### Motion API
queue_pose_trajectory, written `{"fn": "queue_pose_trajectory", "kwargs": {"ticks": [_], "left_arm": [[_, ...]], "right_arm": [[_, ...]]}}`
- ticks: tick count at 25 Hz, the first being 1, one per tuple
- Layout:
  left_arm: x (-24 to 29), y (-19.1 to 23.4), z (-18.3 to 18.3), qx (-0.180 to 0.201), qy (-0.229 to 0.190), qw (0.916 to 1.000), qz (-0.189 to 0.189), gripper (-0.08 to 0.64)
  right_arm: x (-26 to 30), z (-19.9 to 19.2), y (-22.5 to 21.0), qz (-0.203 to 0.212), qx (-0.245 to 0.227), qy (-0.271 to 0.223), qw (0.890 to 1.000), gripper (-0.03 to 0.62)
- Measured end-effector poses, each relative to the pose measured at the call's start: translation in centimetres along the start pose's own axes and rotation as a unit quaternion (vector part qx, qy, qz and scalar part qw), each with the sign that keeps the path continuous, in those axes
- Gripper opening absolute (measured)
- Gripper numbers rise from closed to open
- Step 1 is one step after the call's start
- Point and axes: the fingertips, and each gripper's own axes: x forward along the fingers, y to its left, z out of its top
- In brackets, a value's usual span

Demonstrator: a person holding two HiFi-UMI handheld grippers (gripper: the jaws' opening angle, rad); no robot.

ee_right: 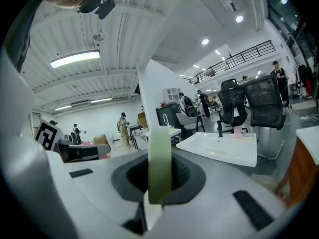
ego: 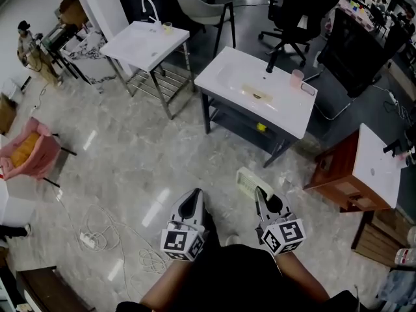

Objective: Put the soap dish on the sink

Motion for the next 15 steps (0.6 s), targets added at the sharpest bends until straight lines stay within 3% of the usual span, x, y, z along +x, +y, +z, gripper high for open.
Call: {"fn": "queue_pose_trajectory", "kwargs": {"ticks": [15], "left_arm": [[12.8,14.8,9.2,-0.018,-0.029,0.9991,-0.026,0.018]], "right_arm": [[19.7,6.6,0.0,-0.015,-0.016,0.019,1.0,0.018]]}}
